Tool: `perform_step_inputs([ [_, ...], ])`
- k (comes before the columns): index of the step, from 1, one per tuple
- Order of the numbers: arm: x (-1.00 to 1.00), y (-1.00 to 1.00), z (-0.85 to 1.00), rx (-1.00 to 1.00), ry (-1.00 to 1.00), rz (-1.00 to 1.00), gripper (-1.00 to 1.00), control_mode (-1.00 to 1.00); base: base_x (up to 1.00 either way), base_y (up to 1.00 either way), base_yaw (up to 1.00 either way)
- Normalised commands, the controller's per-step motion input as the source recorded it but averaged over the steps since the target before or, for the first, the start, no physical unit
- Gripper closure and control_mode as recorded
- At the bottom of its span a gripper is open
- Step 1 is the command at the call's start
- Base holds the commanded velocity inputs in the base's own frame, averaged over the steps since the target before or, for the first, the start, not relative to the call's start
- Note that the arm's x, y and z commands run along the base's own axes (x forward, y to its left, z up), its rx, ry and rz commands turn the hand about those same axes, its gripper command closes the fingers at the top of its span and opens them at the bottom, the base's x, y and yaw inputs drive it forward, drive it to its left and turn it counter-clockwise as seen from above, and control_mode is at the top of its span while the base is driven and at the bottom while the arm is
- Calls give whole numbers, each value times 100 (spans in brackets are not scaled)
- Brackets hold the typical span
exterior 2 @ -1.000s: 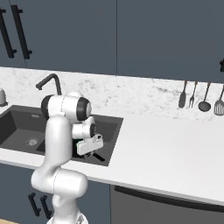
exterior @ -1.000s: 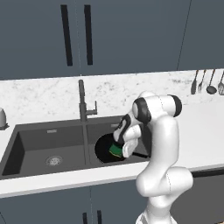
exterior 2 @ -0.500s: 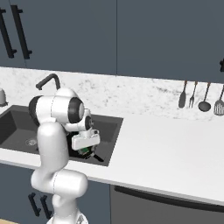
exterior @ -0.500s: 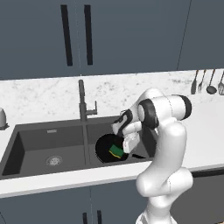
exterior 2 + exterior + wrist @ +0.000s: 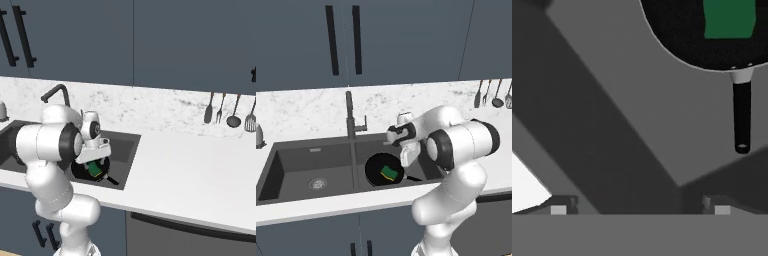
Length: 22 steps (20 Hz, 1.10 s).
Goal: Pick the pan and sponge and place them into the sink. Then turn on the water.
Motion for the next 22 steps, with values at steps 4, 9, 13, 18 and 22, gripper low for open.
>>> perform_step_inputs([
  [4,-87,0,36,0,-8,0,-100,-100,0,0,0],
  [9,-77,2,51,2,-25,-2,-100,-100,0,0,0],
  [13,-40,0,88,15,-18,-3,-100,-100,0,0,0],
  [18,-35,-3,69,17,-21,0,-100,-100,0,0,0],
  [22,-20,-16,59,27,-18,7,-100,-100,0,0,0],
])
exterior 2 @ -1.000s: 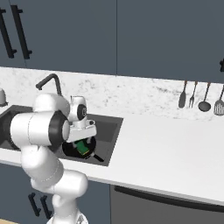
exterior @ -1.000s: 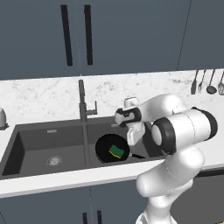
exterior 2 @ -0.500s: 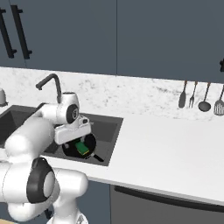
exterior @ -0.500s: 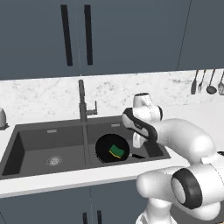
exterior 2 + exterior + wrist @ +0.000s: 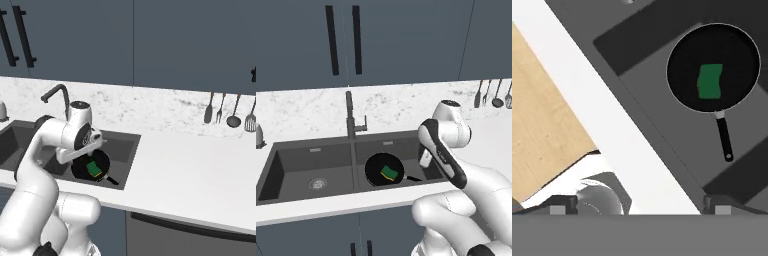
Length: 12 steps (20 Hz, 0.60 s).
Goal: Pick the pan and sponge and place them into the sink. Then turn on the water.
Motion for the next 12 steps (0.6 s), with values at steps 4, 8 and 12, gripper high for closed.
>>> perform_step_inputs([
  [4,-27,-2,36,31,-32,18,-100,-100,0,0,0],
  [8,0,-20,54,39,-32,15,-100,-100,0,0,0],
  [12,-2,0,30,37,-30,5,-100,-100,0,0,0],
])
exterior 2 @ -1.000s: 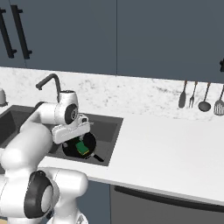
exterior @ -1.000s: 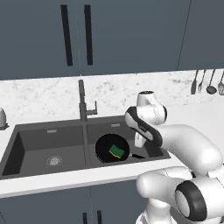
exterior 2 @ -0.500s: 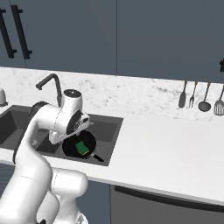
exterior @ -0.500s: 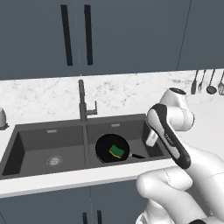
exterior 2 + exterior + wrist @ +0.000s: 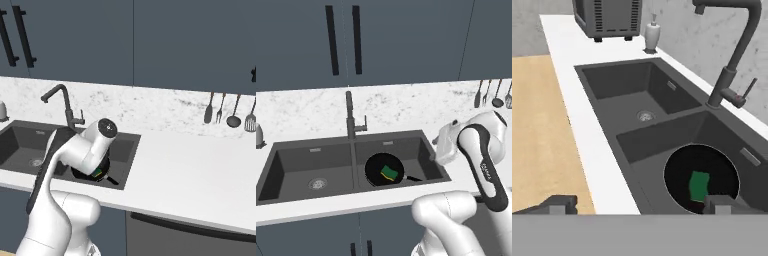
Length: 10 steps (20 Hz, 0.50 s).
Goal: Pick the pan and sponge and place them into the sink. Then turn on the water.
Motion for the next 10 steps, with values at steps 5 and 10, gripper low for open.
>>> perform_step_inputs([
  [5,4,9,9,24,-17,-13,-100,-100,0,0,0],
  [10,35,17,1,18,-8,-25,-100,-100,0,0,0],
])
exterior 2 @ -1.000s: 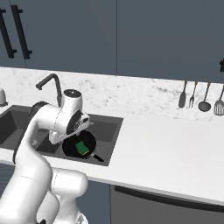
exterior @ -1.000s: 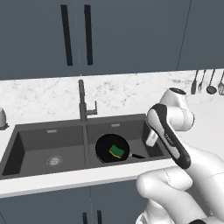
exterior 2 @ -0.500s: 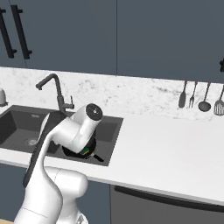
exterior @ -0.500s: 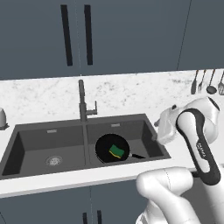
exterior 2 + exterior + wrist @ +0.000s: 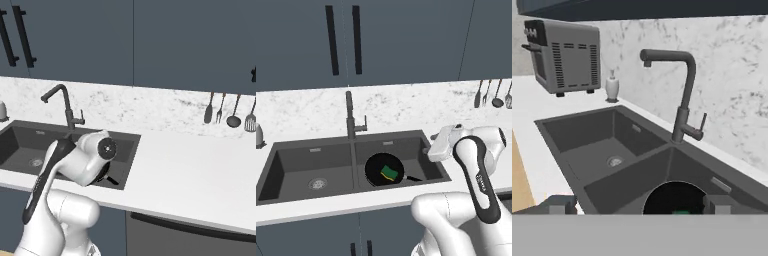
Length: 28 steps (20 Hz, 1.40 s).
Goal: Pick the pan and sponge and place them into the sink. Then turn on the water.
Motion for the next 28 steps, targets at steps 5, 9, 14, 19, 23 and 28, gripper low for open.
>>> perform_step_inputs([
  [5,4,-21,1,25,0,-17,-100,-100,0,0,0],
  [9,5,-38,3,20,0,-5,-100,-100,0,0,0],
  [14,14,-1,-6,7,-5,-1,-100,-100,0,0,0],
  [19,59,9,0,0,-3,0,-100,-100,0,0,0],
  [23,59,3,0,0,-8,0,-100,-100,0,0,0],
  [28,36,2,1,-1,-6,0,-100,-100,0,0,0],
])
